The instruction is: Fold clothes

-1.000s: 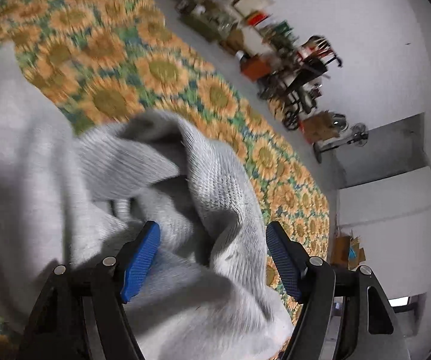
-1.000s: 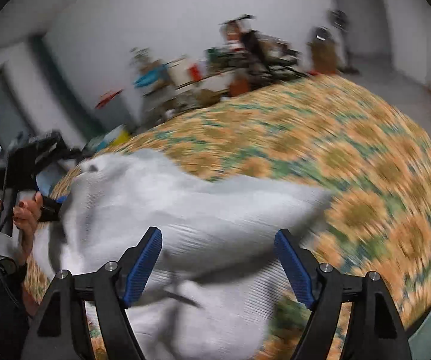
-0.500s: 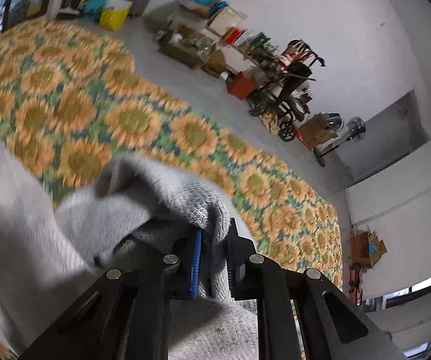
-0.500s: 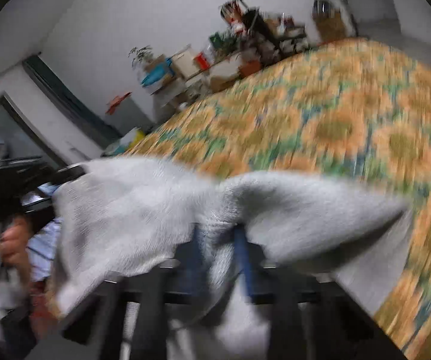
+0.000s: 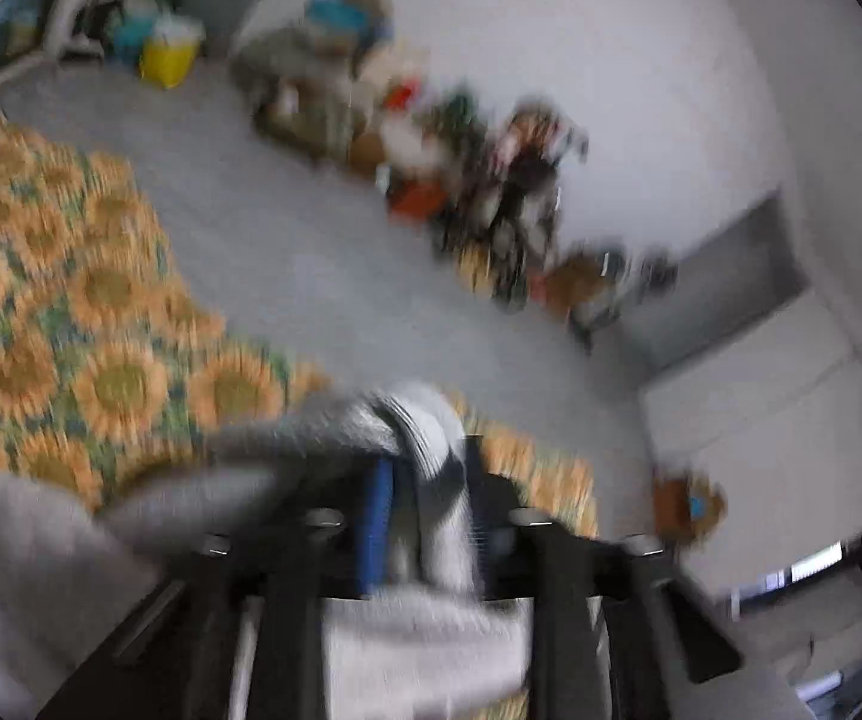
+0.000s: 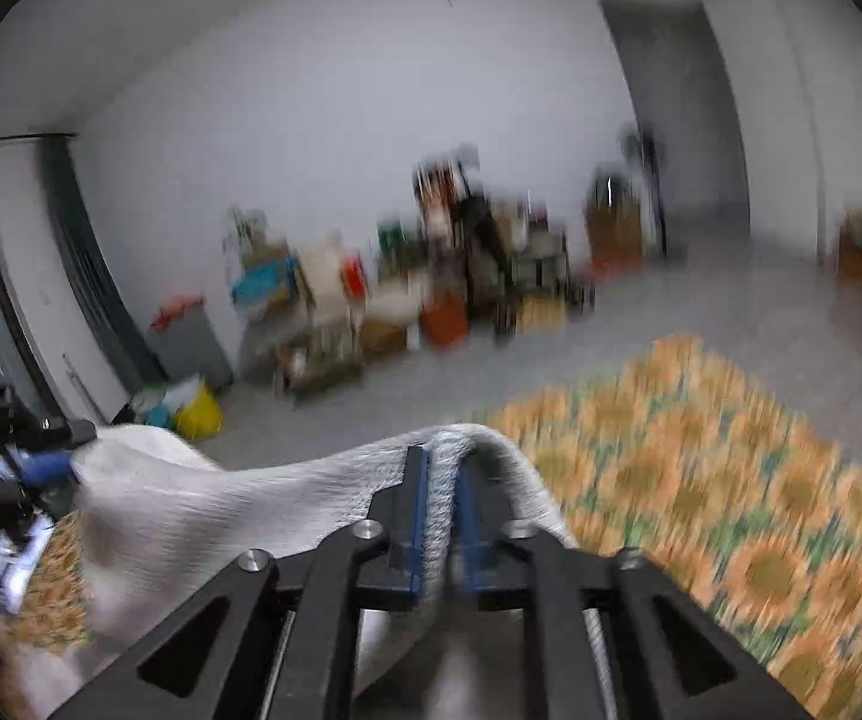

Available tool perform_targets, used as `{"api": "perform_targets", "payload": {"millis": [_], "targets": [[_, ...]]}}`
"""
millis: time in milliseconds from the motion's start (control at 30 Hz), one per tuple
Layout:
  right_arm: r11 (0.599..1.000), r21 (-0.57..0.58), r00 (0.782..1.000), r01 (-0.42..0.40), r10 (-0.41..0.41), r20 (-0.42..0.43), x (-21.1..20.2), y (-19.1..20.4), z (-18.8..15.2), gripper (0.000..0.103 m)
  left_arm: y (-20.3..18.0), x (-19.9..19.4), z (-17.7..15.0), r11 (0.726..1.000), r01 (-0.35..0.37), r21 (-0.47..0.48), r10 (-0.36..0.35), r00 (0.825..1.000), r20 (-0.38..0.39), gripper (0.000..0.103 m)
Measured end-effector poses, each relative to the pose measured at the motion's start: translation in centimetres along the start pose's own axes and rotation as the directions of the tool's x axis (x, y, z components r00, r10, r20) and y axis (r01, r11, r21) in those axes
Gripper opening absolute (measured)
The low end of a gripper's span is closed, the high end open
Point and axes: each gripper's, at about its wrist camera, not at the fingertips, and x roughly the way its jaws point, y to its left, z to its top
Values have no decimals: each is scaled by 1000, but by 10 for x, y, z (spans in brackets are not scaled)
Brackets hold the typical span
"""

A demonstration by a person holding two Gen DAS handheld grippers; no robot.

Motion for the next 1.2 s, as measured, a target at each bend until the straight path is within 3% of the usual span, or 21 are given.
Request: {"api": "perform_targets", "payload": {"millis": [33, 133, 267, 400, 433, 500, 567, 600, 633, 700, 733, 767, 833, 900, 1000, 1067, 1100, 1200], "targets": [[999, 18, 998, -36, 37, -58, 7, -3, -9, 57, 6, 8, -6, 1000, -7, -1, 7, 998, -55, 58], [993, 40, 978, -112, 118, -173, 17, -10, -43, 62, 29, 8, -21, 999, -16, -28, 13, 997, -79, 59], [974, 91, 924, -207, 225, -309, 38, -13, -81, 68, 61, -11, -45, 997, -50, -63, 46, 997, -55, 65], [973, 64, 924, -224, 233, -302, 64, 5, -83, 68, 87, -36, -66, 988, -133, -75, 135, 990, 33, 67], [974, 59, 928, -217, 225, -298, 72, 10, -80, 57, 94, -44, -72, 983, -163, -84, 168, 984, 56, 67], [991, 19, 958, -132, 132, -254, 82, 18, -66, 21, 110, -58, -80, 975, -189, -117, 199, 977, 81, 67], [1000, 11, 988, -10, 11, -153, 85, 19, -46, 20, 126, -68, -88, 968, -188, -164, 206, 974, 98, 67], [999, 34, 991, 34, -29, -132, 85, 19, -39, 24, 135, -76, -92, 962, -182, -202, 206, 973, 105, 67], [996, 61, 991, 61, -53, -123, 82, 18, -34, 43, 143, -82, -96, 955, -188, -229, 217, 970, 108, 67], [992, 127, 988, 25, -5, -152, 70, 18, -32, 67, 158, -96, -102, 935, -225, -274, 263, 959, 109, 69], [991, 126, 984, -49, 69, -165, 57, 23, -40, 70, 166, -100, -105, 922, -257, -291, 297, 949, 103, 71], [990, 81, 974, -114, 128, -187, 42, 32, -53, 70, 175, -105, -111, 905, -288, -312, 331, 939, 94, 71], [974, -67, 952, -215, 193, -238, 8, 55, -93, 70, 193, -111, -122, 884, -300, -358, 347, 935, 72, 71], [928, -201, 922, -314, 248, -296, -27, 77, -134, 71, 212, -113, -136, 867, -280, -412, 325, 945, 40, 71], [871, -278, 884, -405, 297, -360, -71, 94, -196, 76, 237, -114, -158, 838, -281, -467, 301, 953, -34, 71], [856, -322, 884, -405, 276, -378, -93, 99, -228, 79, 250, -119, -173, 832, -294, -470, 298, 952, -69, 71], [851, -354, 894, -387, 253, -370, -101, 103, -241, 81, 255, -124, -180, 829, -298, -474, 297, 952, -78, 71], [807, -455, 902, -376, 207, -378, -111, 118, -278, 83, 272, -146, -202, 809, -294, -509, 300, 951, -72, 71]]}}
